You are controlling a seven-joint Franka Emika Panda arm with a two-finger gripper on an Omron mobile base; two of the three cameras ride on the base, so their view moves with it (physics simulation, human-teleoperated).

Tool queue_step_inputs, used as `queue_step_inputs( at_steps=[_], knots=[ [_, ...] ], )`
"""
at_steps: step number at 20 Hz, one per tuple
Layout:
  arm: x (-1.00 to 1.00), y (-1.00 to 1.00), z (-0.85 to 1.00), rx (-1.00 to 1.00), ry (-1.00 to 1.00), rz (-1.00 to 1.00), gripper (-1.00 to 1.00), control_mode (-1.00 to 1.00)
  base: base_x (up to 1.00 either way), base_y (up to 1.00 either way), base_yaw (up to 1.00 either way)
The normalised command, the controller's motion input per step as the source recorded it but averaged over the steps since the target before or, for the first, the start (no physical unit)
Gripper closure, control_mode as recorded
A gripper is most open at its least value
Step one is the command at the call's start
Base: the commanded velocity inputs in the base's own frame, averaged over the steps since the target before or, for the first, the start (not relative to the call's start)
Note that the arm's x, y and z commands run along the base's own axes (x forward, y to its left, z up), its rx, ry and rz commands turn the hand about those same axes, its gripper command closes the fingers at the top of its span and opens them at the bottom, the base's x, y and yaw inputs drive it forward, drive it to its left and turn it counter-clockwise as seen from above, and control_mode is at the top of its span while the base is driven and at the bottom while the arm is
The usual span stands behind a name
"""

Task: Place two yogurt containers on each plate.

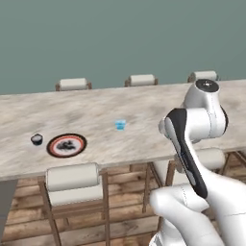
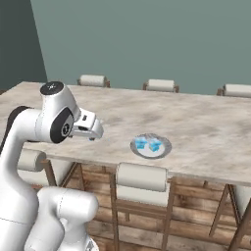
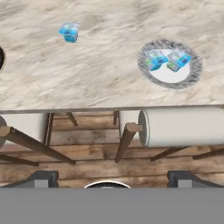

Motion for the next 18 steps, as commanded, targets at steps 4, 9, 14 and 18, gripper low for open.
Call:
queue_step_inputs(
  at_steps=[4, 9, 14, 18],
  knots=[
    [0.0, 0.0, 0.0, 0.0, 0.0, 0.0, -1.0, 1.0, 0.12, 0.88, 0.0],
    [0.0, 0.0, 0.0, 0.0, 0.0, 0.0, -1.0, 1.0, 0.54, 0.44, 0.0],
    [0.0, 0.0, 0.0, 0.0, 0.0, 0.0, -1.0, 1.0, 0.21, 0.52, -0.01],
    [0.0, 0.0, 0.0, 0.0, 0.0, 0.0, -1.0, 1.0, 0.04, 0.51, -0.09]
  ],
)
